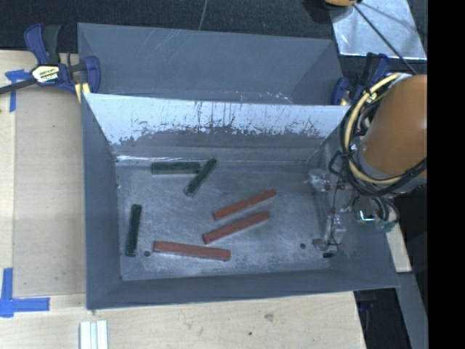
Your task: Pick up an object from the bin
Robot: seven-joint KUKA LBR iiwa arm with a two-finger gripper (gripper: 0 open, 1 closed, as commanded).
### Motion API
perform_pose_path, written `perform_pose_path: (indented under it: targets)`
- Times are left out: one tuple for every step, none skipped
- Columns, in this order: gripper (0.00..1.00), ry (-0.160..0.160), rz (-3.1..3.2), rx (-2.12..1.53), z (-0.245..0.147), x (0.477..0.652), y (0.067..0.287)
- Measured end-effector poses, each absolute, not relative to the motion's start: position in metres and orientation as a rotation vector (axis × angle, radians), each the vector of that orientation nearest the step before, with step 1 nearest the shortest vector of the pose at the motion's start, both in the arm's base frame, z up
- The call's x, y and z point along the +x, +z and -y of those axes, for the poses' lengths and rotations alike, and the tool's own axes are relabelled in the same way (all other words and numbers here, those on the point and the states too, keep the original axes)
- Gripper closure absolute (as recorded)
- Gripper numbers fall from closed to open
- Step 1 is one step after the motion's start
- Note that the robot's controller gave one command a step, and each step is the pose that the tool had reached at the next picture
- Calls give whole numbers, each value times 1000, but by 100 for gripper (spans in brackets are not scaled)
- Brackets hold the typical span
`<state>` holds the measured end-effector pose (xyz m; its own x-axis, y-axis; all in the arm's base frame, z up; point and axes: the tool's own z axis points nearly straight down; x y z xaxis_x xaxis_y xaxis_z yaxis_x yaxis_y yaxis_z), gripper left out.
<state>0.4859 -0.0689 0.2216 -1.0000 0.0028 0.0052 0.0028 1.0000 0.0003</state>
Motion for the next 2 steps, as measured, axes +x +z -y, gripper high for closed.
perform_pose_path:
  targets:
    - [0, 1, 3145, -1, 69, 488, 226]
    - [0, 3, 3144, 162, 31, 489, 189]
